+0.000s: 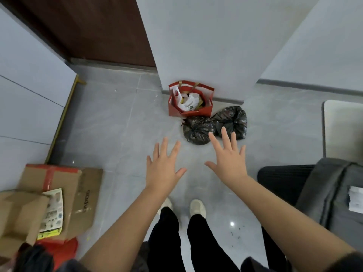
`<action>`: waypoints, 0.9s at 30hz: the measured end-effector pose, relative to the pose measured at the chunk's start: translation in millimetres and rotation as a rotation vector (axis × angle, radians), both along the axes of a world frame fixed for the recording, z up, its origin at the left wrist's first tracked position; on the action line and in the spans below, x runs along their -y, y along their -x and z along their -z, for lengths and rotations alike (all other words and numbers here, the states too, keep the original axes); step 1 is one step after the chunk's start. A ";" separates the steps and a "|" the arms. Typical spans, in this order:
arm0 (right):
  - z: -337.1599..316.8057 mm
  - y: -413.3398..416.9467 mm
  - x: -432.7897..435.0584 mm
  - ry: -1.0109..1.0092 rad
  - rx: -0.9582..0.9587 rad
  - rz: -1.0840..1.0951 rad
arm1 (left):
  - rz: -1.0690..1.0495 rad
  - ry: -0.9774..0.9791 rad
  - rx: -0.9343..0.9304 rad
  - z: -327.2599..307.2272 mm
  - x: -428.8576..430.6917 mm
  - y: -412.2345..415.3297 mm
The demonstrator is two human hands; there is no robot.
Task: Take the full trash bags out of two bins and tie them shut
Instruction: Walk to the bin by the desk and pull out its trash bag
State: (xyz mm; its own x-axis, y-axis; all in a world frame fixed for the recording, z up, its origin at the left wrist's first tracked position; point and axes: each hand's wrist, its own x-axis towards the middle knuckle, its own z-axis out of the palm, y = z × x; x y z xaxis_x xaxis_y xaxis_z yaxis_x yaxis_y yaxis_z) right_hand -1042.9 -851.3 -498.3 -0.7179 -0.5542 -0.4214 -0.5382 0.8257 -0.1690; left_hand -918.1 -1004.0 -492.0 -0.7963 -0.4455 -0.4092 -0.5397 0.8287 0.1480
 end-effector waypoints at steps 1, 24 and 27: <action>-9.7 -13.5 -6.0 0.005 0.000 -0.012 | -0.032 -0.007 -0.005 -10.7 -10.4 -16.7; -90.3 -379.9 -228.0 0.022 -0.155 -0.258 | -0.244 0.125 -0.040 -100.2 -274.3 -400.8; -92.8 -395.1 -260.3 0.045 -0.147 -0.303 | -0.307 0.136 -0.045 -100.9 -312.2 -417.5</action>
